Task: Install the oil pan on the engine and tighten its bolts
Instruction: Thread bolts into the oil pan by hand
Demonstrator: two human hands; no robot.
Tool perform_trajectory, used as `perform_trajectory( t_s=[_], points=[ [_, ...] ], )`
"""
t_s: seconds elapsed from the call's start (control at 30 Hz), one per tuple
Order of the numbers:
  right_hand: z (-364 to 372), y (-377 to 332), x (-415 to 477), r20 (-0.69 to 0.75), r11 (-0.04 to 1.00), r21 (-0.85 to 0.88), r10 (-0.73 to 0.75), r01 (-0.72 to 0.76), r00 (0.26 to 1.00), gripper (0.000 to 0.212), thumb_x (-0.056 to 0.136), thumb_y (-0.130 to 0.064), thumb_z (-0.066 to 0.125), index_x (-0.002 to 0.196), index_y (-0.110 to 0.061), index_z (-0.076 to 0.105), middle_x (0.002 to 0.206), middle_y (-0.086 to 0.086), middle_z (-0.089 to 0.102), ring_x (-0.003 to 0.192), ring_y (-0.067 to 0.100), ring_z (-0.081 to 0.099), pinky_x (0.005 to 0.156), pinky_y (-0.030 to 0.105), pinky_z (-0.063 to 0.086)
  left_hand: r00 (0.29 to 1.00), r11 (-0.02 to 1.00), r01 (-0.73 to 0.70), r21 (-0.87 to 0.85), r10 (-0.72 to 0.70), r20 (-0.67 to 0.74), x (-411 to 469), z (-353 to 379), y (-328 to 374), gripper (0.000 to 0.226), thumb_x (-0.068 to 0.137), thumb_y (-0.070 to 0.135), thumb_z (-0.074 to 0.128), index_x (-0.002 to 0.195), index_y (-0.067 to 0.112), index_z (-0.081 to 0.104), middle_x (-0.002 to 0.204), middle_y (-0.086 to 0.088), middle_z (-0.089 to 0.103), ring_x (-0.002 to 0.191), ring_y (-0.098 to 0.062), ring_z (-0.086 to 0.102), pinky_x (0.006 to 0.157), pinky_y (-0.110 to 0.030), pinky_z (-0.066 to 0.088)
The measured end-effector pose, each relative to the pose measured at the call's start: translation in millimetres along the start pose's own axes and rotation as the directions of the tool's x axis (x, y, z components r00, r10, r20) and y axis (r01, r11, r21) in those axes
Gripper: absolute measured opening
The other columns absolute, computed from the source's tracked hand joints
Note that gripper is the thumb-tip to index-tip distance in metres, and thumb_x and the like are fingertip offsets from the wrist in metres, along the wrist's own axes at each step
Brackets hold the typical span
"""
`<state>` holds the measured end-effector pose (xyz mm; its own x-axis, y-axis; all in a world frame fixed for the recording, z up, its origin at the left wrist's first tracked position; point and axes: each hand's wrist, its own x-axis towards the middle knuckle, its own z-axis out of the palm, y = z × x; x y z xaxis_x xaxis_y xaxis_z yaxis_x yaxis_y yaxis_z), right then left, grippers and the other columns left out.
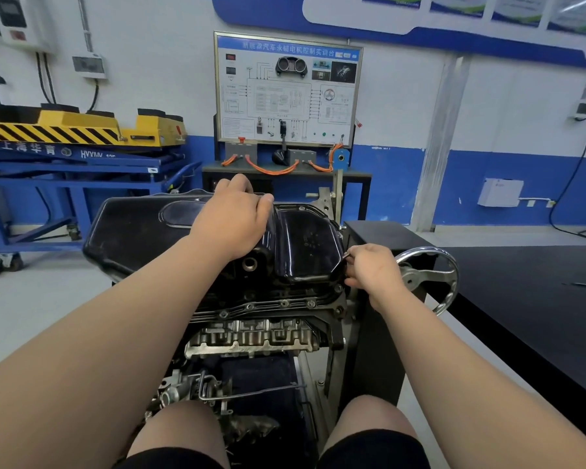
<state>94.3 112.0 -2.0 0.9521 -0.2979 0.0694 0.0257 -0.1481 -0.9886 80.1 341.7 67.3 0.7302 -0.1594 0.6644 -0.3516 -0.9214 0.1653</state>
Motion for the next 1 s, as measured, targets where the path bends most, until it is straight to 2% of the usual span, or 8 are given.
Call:
perform_trajectory(
  t_s=[0.17,0.3,0.47,0.57,0.63,0.7,0.93,1.0],
  points=[
    [2,4,-6,-0.012,0.999,0.05,-0.016,0.016,1.0,0.019,0.094,-0.018,0.046,0.094,-0.014,0.065,0.099,0.014,0.069,0.093,0.028,0.065,0.08,0.041,0.057,0.999,0.999,-0.041,0.005,0.041,0.02,2,-4,-1,0.047,0.102,0.037,0.03,0.091,0.011,0.068,0.111,-0.011,0.048,0.107,-0.03,0.04,0.091,-0.045,0.04],
    [4,5,-7,-0.045,0.998,-0.012,-0.065,0.064,0.997,0.021,0.093,-0.021,0.047,0.093,-0.008,0.064,0.09,0.017,0.068,0.079,0.024,0.063,0.082,0.047,0.055,0.998,0.999,-0.053,-0.01,0.053,0.04,8,-6,-4,0.052,0.102,0.039,0.03,0.084,0.009,0.069,0.108,-0.007,0.047,0.106,-0.027,0.041,0.092,-0.04,0.036],
    [-6,-4,4,0.029,0.988,-0.119,-0.095,0.097,0.995,0.023,0.091,-0.021,0.047,0.088,-0.007,0.065,0.076,0.005,0.067,0.071,0.023,0.063,0.079,0.046,0.054,0.994,0.995,-0.098,-0.007,0.099,0.05,13,-6,-6,0.047,0.101,0.04,0.031,0.079,0.016,0.065,0.1,-0.001,0.041,0.1,-0.023,0.039,0.087,-0.036,0.034],
    [-20,-6,13,-0.022,0.983,-0.133,-0.133,0.129,0.991,0.02,0.091,-0.019,0.05,0.081,-0.015,0.066,0.077,0.003,0.072,0.074,0.018,0.069,0.074,0.037,0.056,0.994,0.995,-0.103,-0.003,0.103,0.043,13,-5,-6,0.046,0.101,0.039,0.031,0.077,0.017,0.063,0.099,0.0,0.04,0.098,-0.022,0.038,0.086,-0.034,0.033],
    [-25,0,16,-0.059,0.968,-0.195,-0.171,0.156,0.983,0.02,0.089,-0.02,0.053,0.076,-0.017,0.067,0.071,0.003,0.071,0.072,0.02,0.068,0.073,0.039,0.057,0.993,0.993,-0.114,0.01,0.113,0.032,11,-4,-5,0.049,0.101,0.039,0.031,0.083,0.013,0.068,0.099,0.0,0.039,0.096,-0.02,0.035,0.088,-0.035,0.034],
    [-25,10,17,-0.039,0.952,-0.259,-0.182,0.166,0.983,0.018,0.087,-0.019,0.056,0.073,-0.021,0.067,0.068,0.001,0.069,0.071,0.02,0.066,0.073,0.04,0.057,0.992,0.992,-0.122,0.024,0.121,0.025,10,-2,-5,0.05,0.101,0.039,0.031,0.085,0.011,0.069,0.099,0.001,0.037,0.094,-0.018,0.032,0.089,-0.036,0.034],
    [-18,36,16,0.064,0.914,-0.371,-0.148,0.162,0.987,0.018,0.083,-0.014,0.06,0.072,-0.027,0.067,0.076,-0.002,0.07,0.073,0.017,0.067,0.075,0.041,0.058,0.991,0.99,-0.136,0.034,0.135,0.019,-5,1,-3,0.05,0.1,0.038,0.031,0.082,0.01,0.069,0.098,0.003,0.036,0.093,-0.019,0.031,0.091,-0.035,0.032],
    [-19,38,15,0.048,0.906,-0.396,-0.142,0.149,0.989,0.016,0.084,-0.014,0.058,0.076,-0.025,0.067,0.079,0.0,0.07,0.079,0.019,0.067,0.079,0.041,0.056,0.991,0.99,-0.136,0.032,0.136,0.011,-8,2,-2,0.05,0.1,0.038,0.031,0.082,0.011,0.069,0.097,0.003,0.035,0.092,-0.018,0.03,0.092,-0.036,0.033]
  ],
)
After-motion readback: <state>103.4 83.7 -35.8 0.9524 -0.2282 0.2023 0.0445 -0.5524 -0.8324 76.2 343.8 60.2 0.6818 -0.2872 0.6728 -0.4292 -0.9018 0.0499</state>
